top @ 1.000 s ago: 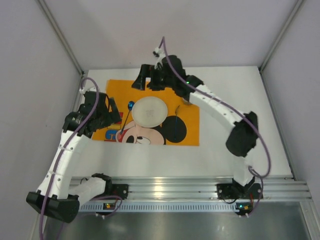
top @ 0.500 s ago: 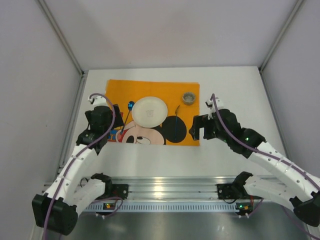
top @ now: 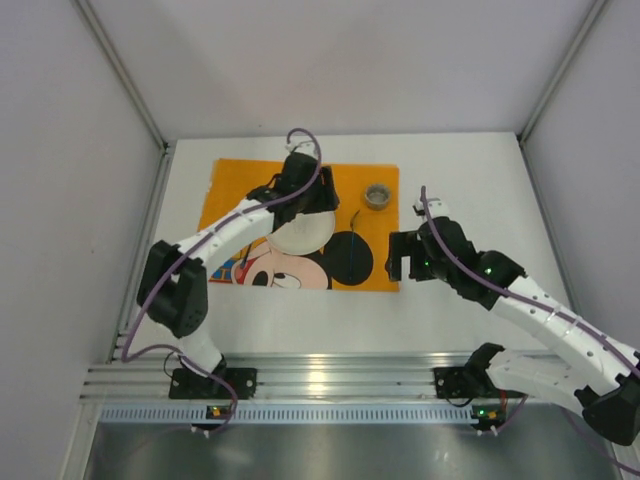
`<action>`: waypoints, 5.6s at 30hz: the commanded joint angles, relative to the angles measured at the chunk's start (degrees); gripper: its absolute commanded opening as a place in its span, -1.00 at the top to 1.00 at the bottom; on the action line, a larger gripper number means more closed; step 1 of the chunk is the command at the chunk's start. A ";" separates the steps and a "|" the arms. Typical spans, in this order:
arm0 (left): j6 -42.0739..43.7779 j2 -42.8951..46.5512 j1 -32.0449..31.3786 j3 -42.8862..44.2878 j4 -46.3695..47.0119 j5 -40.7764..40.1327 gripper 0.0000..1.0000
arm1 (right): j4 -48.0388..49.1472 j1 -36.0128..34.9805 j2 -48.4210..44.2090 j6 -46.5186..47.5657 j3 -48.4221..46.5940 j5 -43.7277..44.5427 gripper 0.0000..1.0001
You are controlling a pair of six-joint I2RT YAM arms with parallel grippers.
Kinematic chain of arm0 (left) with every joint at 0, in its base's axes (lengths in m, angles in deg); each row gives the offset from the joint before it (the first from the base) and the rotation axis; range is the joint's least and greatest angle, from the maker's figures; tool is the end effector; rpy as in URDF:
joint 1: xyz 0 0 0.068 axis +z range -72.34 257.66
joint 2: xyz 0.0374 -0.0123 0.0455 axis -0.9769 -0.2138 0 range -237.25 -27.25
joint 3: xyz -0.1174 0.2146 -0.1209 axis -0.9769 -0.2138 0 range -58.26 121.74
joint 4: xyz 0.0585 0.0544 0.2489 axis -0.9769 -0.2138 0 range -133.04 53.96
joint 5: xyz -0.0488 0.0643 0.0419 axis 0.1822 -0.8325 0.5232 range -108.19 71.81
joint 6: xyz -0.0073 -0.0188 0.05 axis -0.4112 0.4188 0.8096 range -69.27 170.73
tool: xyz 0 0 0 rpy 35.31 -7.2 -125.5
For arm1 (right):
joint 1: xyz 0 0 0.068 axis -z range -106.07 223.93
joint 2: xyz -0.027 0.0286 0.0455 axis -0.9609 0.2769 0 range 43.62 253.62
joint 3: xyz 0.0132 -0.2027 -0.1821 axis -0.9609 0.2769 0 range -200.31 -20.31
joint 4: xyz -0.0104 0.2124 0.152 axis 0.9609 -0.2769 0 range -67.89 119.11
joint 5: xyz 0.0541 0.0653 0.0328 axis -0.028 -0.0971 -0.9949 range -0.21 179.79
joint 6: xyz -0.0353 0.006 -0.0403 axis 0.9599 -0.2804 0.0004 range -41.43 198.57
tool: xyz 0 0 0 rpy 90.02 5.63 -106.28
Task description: Set the dinner table for one person
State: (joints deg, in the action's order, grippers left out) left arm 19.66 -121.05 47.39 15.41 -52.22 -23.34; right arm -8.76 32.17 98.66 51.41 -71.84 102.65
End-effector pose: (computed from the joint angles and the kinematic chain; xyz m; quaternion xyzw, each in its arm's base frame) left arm 0.3267 -0.1870 0.2842 -0.0265 0.8912 -0.1956 0.4085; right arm 0.1533 0.1263 0.3028 -0.0693 0.9041 0.1473 0.3950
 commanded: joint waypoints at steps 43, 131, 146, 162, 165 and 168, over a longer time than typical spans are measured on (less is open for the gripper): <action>5.40 -29.52 -10.26 32.84 -20.02 -3.55 1.00 | -8.98 11.08 -0.12 -0.97 -3.14 0.85 -0.99; 18.87 -9.39 19.81 15.10 -18.35 8.73 1.00 | -9.24 16.53 2.61 6.42 -4.99 -7.85 -0.99; -7.24 -19.57 -10.69 15.79 -4.12 3.59 1.00 | -11.26 16.80 -0.11 3.25 -6.66 -8.21 -0.99; -7.35 -25.57 -11.75 24.15 -9.03 -4.34 -0.59 | -14.52 16.97 -4.60 2.54 -6.30 -6.80 -0.99; -4.53 -17.93 -11.40 22.93 -16.31 -8.46 -0.84 | -12.85 16.88 -4.07 4.12 -8.06 -7.24 -1.00; 0.11 -4.16 -8.42 14.25 -20.29 -16.89 -0.97 | -10.65 16.88 -4.07 5.36 -11.31 -8.47 -1.00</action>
State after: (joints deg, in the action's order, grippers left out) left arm 14.69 -142.34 36.01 34.54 -66.08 -31.03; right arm -23.01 48.26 94.95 54.91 -77.78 94.76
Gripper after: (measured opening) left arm 0.973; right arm 0.996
